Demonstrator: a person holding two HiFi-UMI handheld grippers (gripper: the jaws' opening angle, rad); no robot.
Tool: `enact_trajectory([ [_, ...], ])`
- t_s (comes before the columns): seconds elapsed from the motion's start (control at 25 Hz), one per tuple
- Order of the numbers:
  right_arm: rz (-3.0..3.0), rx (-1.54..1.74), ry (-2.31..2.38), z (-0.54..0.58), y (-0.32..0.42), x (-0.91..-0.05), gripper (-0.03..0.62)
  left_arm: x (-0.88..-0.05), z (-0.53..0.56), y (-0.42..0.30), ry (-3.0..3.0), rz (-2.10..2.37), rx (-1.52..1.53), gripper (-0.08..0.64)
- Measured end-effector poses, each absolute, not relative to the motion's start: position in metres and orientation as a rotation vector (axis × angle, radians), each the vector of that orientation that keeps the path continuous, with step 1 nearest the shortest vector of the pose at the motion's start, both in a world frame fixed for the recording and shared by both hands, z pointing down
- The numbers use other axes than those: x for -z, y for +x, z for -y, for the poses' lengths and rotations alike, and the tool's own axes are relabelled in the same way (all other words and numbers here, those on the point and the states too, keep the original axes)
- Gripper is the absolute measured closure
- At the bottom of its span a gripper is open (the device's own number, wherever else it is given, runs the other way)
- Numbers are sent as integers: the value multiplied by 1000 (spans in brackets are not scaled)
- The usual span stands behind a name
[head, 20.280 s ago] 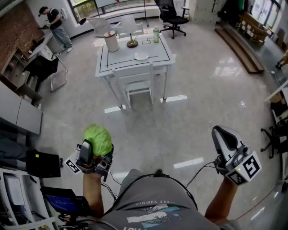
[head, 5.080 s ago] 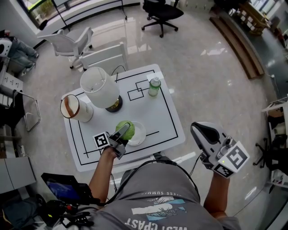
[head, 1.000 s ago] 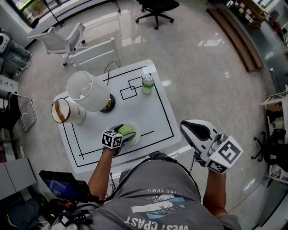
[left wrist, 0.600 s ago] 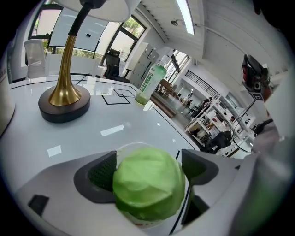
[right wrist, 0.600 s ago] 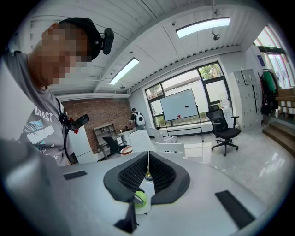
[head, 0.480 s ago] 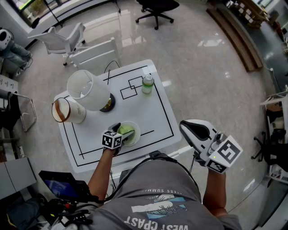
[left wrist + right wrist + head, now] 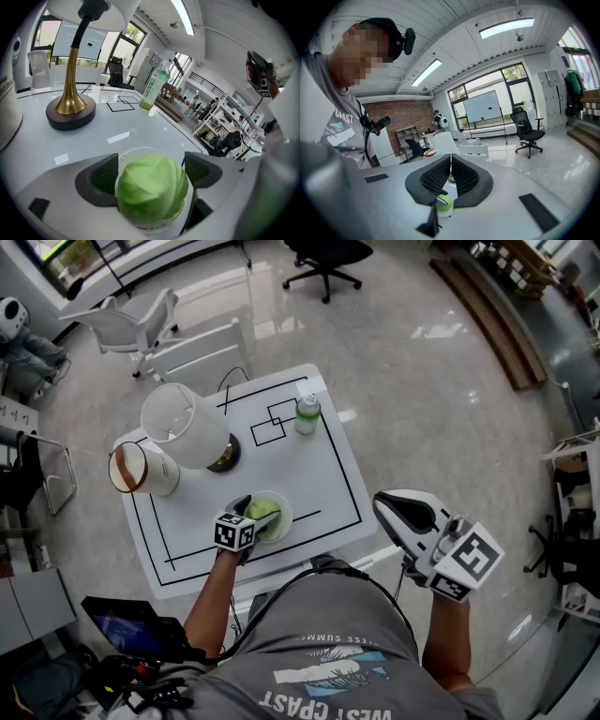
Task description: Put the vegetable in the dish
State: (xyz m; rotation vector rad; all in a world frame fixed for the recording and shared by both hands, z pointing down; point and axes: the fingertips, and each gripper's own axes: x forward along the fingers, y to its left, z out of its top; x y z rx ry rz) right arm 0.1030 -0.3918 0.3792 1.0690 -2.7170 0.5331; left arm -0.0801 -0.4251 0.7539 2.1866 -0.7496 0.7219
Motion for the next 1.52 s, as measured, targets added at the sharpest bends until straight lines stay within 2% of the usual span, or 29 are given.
enact_trajectory([
  [0.76, 2753, -517, 1033, 367, 85, -377, 583, -714, 417, -103, 2252, 863, -605, 130],
  [1.52, 2820, -456, 1001, 316, 37, -362, 584, -573, 396, -155, 2481, 1043, -331, 132],
])
